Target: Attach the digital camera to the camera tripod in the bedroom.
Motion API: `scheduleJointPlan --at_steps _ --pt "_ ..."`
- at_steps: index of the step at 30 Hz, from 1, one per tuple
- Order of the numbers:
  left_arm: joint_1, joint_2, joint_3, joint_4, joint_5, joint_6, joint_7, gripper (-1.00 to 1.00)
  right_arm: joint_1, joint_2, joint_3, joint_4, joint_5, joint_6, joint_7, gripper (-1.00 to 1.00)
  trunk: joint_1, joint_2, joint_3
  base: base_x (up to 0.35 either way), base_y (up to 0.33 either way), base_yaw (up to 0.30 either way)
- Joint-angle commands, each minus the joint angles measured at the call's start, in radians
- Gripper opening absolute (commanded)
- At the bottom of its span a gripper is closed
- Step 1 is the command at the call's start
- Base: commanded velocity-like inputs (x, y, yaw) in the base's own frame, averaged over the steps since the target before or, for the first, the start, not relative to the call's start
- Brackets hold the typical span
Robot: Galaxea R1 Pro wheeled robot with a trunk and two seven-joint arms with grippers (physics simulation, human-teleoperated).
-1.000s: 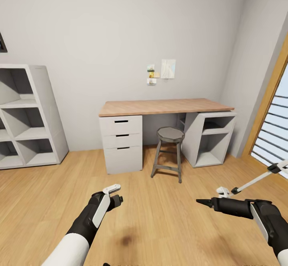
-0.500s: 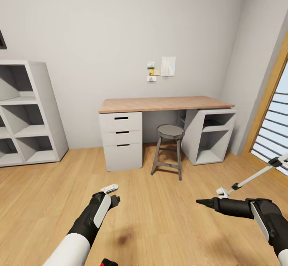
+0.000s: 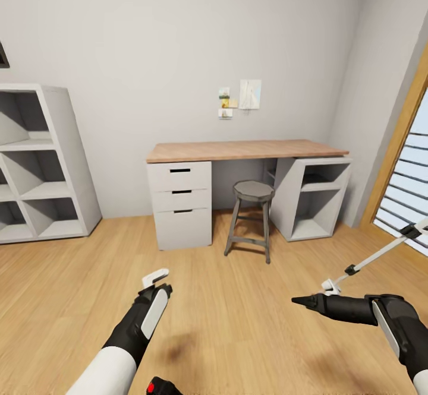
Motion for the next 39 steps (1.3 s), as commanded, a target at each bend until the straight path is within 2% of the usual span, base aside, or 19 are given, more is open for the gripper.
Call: scheduleJointPlan --at_steps 1,24,31,39 --pt "0.000 -0.001 0.001 -0.001 0.006 0.002 0.004 1.00 -0.001 0.000 -0.001 0.000 -0.001 0.008 0.003 1.00 0.000 -0.001 -0.005 0.000 0.000 0.000" --pt "0.000 -0.001 0.000 0.000 0.011 0.006 -0.001 1.00 -0.001 0.001 -0.001 -0.001 -0.001 0.000 0.002 1.00 0.011 -0.006 -0.094 0.000 0.000 0.000" --pt "0.000 -0.001 0.000 0.000 0.035 0.007 -0.005 1.00 -0.001 0.001 -0.001 -0.001 -0.001 -0.001 0.002 1.00 0.014 -0.008 -0.121 0.000 0.000 0.000" --pt "0.000 -0.001 -0.001 0.000 0.038 0.007 -0.005 1.00 -0.001 0.001 -0.001 -0.001 -0.001 -0.001 0.004 1.00 0.017 -0.010 -0.152 0.000 0.000 0.000"
